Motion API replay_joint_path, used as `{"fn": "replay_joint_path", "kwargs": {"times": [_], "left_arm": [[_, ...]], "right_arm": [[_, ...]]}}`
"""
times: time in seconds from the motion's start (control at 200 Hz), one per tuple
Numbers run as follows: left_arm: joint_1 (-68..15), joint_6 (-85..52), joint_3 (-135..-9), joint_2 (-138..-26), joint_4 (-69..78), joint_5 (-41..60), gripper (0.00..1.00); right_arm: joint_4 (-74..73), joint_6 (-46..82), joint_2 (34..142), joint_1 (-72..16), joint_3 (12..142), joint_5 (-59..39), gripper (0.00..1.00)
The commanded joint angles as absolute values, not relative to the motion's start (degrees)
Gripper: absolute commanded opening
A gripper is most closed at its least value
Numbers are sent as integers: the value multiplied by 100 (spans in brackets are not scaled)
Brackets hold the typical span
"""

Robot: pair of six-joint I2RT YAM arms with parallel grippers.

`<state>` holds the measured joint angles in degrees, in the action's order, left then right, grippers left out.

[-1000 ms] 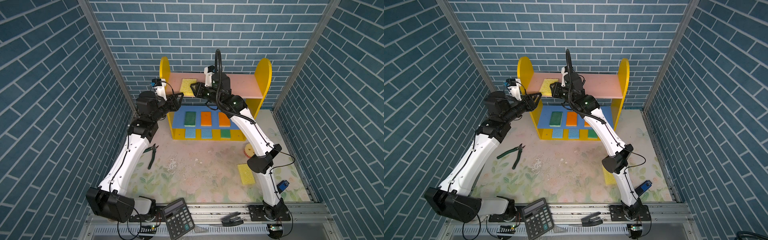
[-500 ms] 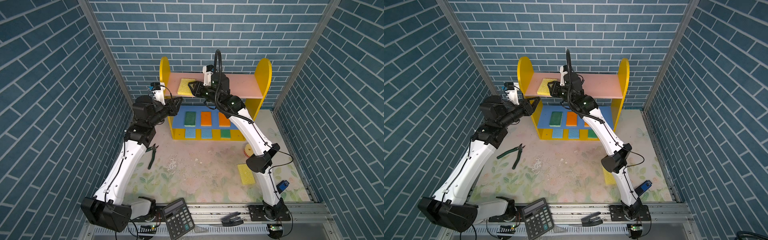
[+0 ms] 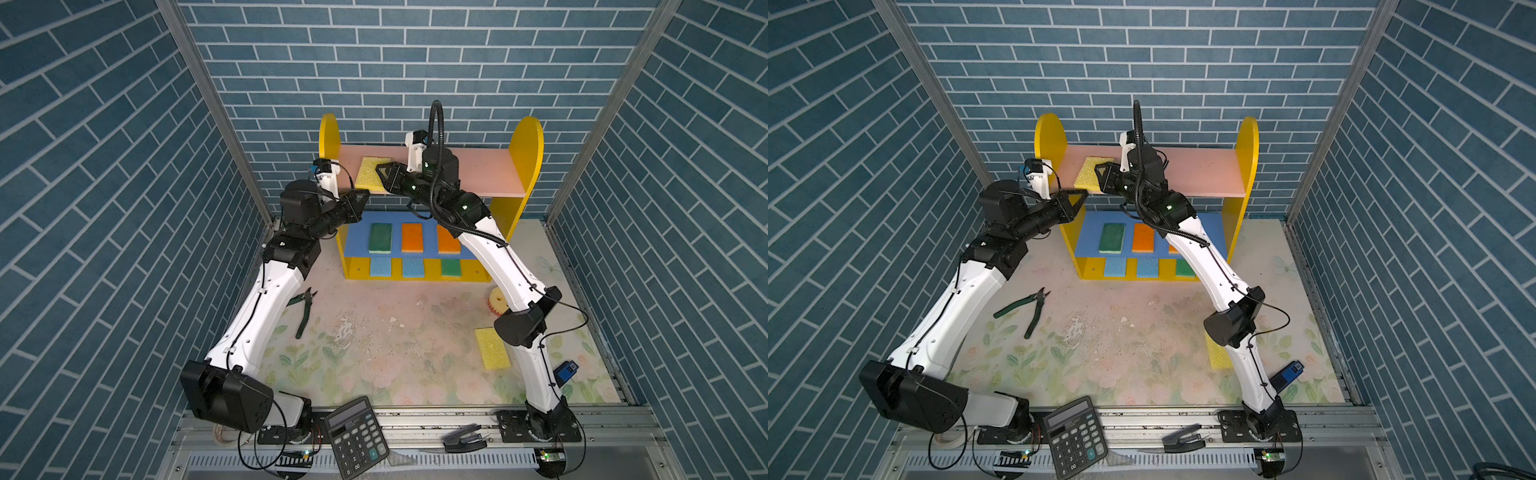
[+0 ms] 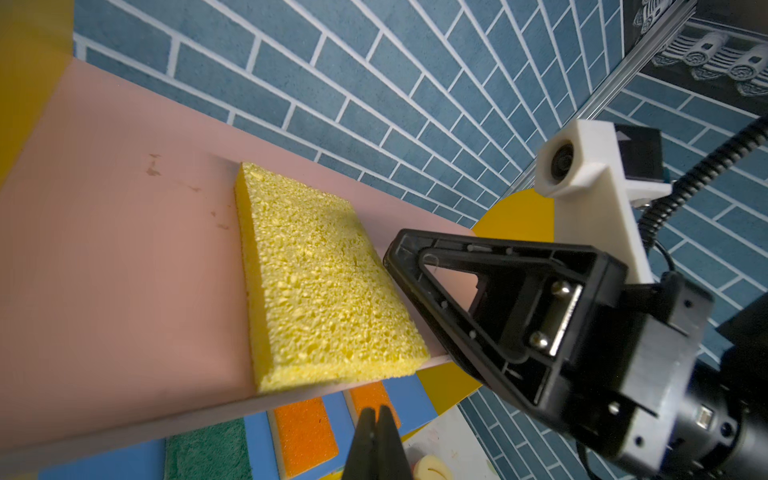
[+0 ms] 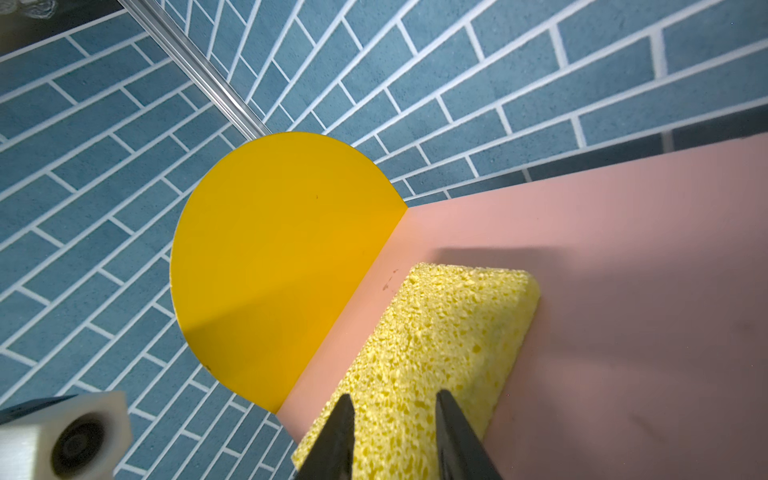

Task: Place and organize the cleaning sponges onto the shelf

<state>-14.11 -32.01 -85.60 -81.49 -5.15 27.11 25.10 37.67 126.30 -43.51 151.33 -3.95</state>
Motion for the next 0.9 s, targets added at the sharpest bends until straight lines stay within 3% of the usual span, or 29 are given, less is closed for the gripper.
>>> {"fn": "replay_joint_path", "kwargs": {"times": [0.0, 0.4, 0.68, 0.895], "left_arm": [[-1389, -3278, -8739, -8285, -246, 2769, 0], [-1389, -3437, -8824, -8615, 159, 2876, 0], [-1391, -3469, -8871, -8752, 224, 2876, 0], [-1389, -3504, -8834, -8764, 249, 2894, 0]], "right_arm": [[3050, 3850, 12827, -4271, 14837, -373, 34], [2962, 3876, 12875, -4243, 14794, -467, 35], [2785, 3944, 12647, -4195, 14452, -442, 52], [2338, 3998, 12108, -4131, 13734, -396, 52]]}}
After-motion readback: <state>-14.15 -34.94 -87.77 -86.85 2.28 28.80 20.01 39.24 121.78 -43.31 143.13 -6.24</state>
